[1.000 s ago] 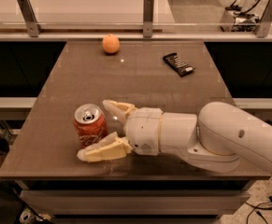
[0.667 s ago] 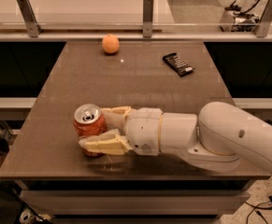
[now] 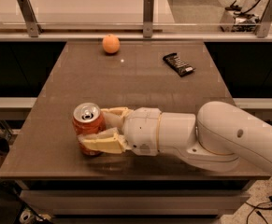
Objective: Move coke can near orange
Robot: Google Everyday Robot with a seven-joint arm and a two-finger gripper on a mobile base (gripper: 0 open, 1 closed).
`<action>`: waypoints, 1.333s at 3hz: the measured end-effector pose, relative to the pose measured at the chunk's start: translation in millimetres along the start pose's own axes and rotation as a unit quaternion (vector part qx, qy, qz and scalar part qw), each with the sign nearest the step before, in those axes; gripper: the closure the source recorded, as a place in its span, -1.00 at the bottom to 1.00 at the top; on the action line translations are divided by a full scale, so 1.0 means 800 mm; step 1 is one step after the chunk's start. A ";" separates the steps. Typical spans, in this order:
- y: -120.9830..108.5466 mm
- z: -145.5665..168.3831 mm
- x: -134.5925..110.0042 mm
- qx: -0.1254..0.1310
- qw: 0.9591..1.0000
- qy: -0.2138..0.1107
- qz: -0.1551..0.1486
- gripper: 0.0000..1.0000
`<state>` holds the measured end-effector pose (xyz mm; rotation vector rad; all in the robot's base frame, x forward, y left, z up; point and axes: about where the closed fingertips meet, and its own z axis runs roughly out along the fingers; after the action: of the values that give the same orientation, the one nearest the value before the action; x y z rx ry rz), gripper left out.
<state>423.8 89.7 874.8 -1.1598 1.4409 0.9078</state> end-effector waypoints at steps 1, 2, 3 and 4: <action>0.002 0.002 -0.001 -0.001 1.000 0.000 -0.001 1.00; 0.002 0.002 -0.001 -0.002 1.000 0.000 -0.001 1.00; -0.014 -0.011 -0.014 0.012 1.000 0.007 -0.006 1.00; -0.046 -0.037 -0.033 0.045 0.999 0.014 0.003 1.00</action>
Offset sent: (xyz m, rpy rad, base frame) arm -0.0008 0.0014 0.0006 -0.0012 -0.0015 0.0027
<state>451.8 57.5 907.6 -1.1058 1.4934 0.8238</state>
